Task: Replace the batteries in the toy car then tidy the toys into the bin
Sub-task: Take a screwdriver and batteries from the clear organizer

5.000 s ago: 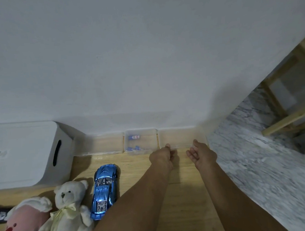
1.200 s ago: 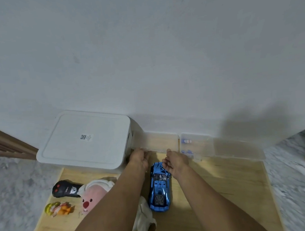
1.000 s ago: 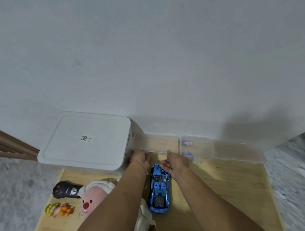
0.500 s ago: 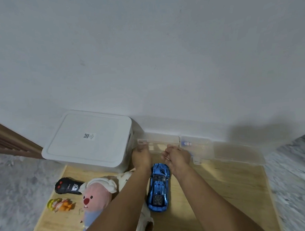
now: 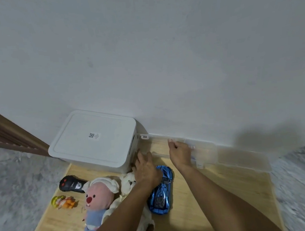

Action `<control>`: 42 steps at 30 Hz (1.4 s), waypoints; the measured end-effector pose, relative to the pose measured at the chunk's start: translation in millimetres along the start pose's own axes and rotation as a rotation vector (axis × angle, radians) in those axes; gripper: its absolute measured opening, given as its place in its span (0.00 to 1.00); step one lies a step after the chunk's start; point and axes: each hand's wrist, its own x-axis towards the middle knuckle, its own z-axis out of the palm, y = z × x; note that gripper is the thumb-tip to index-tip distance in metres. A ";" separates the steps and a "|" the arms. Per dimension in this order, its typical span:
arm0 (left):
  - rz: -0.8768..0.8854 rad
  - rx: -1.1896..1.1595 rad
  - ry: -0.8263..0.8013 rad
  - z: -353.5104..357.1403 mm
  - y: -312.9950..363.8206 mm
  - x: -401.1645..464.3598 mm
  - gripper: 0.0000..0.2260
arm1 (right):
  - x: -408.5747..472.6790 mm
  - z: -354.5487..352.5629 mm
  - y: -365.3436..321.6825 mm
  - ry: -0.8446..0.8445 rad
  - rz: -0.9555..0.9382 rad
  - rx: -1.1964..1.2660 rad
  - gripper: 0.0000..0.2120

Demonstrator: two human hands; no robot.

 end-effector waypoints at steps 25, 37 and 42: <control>0.031 -0.017 -0.201 0.2 -12.5 13.2 0.39 | 15.1 4.6 -3.5 -0.500 -0.248 -0.842 0.10; 0.044 0.061 -0.216 -5.0 -6.7 7.3 0.40 | -9.3 -32.5 12.6 -0.272 -0.535 -0.621 0.10; 0.052 0.092 -0.187 -6.6 -3.5 5.4 0.39 | -29.7 -45.1 36.8 -0.184 -0.545 -0.600 0.08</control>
